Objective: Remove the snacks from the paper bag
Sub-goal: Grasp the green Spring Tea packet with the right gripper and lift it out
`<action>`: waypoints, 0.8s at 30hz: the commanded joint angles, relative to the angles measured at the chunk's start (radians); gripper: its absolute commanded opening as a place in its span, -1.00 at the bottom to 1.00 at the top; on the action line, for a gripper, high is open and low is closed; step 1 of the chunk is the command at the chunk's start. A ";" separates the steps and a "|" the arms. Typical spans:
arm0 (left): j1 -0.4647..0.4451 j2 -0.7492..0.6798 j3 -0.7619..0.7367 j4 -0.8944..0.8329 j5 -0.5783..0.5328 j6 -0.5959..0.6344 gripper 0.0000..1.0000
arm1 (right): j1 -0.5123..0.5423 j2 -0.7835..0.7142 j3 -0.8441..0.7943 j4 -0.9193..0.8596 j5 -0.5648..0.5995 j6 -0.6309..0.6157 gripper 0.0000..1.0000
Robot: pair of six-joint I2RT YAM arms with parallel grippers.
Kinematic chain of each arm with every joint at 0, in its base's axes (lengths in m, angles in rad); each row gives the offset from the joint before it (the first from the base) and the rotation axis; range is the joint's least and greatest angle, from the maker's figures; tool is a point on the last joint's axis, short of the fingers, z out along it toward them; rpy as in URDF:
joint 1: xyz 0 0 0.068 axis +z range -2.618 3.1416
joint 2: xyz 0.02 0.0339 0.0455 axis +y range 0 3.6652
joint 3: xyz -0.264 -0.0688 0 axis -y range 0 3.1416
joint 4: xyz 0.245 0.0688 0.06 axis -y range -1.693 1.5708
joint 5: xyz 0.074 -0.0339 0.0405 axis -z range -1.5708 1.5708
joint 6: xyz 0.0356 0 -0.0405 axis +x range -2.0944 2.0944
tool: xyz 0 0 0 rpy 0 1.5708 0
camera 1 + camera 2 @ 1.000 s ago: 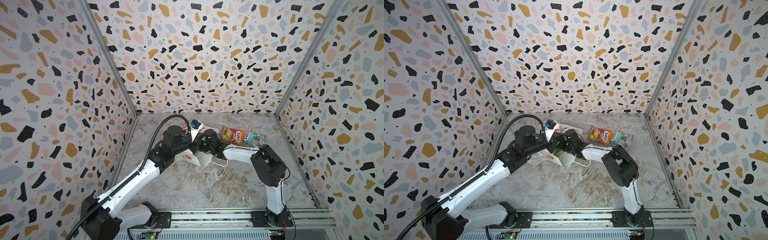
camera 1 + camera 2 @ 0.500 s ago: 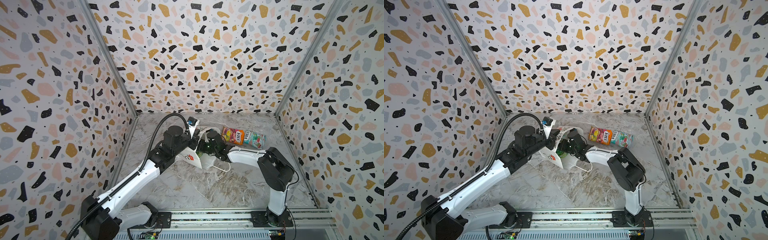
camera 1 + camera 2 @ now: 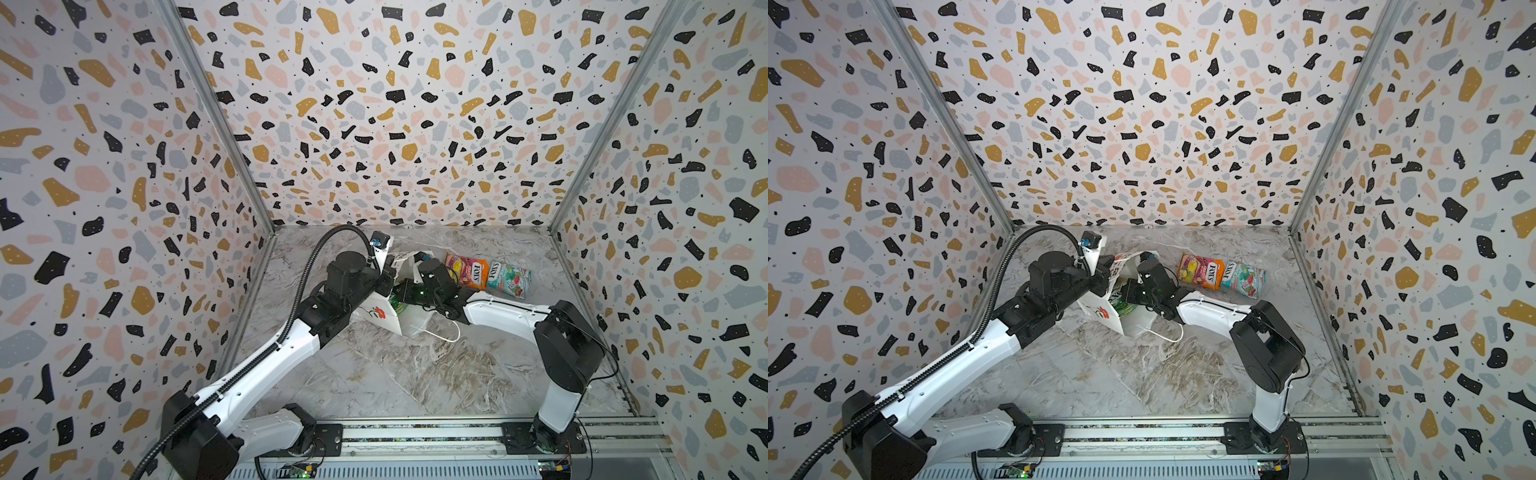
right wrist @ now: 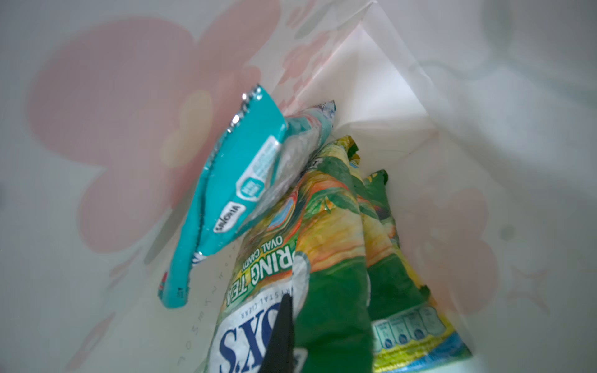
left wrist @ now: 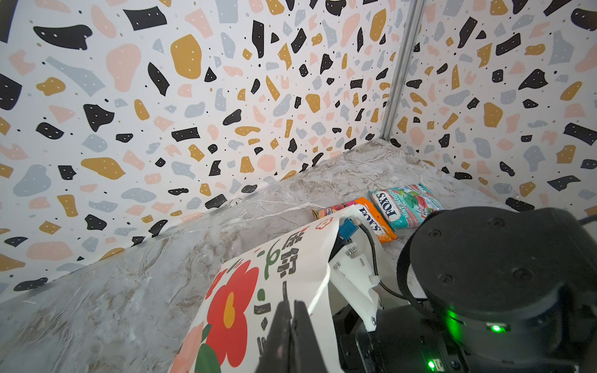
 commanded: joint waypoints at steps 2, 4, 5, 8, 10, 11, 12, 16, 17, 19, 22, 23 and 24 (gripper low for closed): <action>0.000 -0.016 0.004 0.037 -0.031 -0.004 -1.00 | 0.004 -0.110 0.006 -0.032 -0.026 -0.068 -1.00; 0.000 -0.012 0.006 0.034 -0.034 -0.007 -1.00 | 0.005 -0.138 0.005 -0.054 -0.030 -0.086 -1.00; 0.000 -0.010 0.008 0.032 -0.033 -0.008 -1.00 | 0.006 -0.153 0.001 -0.058 -0.035 -0.099 -1.00; 0.000 -0.004 0.012 0.028 -0.033 -0.011 -1.00 | 0.007 -0.198 -0.016 -0.063 -0.049 -0.135 -1.00; -0.001 0.000 0.014 0.026 -0.030 -0.012 -1.00 | 0.007 -0.227 -0.031 -0.049 -0.062 -0.174 -1.00; 0.000 0.001 0.016 0.025 -0.028 -0.013 -1.00 | 0.007 -0.244 -0.041 -0.040 -0.071 -0.195 -1.00; 0.000 0.002 0.015 0.023 -0.027 -0.013 -1.00 | 0.005 -0.259 -0.047 -0.041 -0.077 -0.216 -1.00; 0.000 0.002 0.017 0.022 -0.027 -0.013 -1.00 | 0.004 -0.318 -0.040 -0.095 -0.100 -0.312 -1.00; 0.000 0.003 0.017 0.022 -0.028 -0.013 -1.00 | 0.005 -0.335 -0.035 -0.119 -0.107 -0.337 -1.00; 0.000 0.000 0.016 0.022 -0.028 -0.011 -1.00 | 0.004 -0.369 -0.031 -0.157 -0.116 -0.379 -1.00; -0.001 0.001 0.017 0.020 -0.030 -0.011 -1.00 | -0.001 -0.431 -0.042 -0.196 -0.146 -0.436 -1.00; 0.000 0.001 0.017 0.019 -0.030 -0.011 -1.00 | -0.003 -0.457 -0.046 -0.205 -0.155 -0.453 -1.00; 0.000 0.001 0.018 0.019 -0.032 -0.012 -1.00 | -0.006 -0.479 -0.049 -0.215 -0.162 -0.470 -1.00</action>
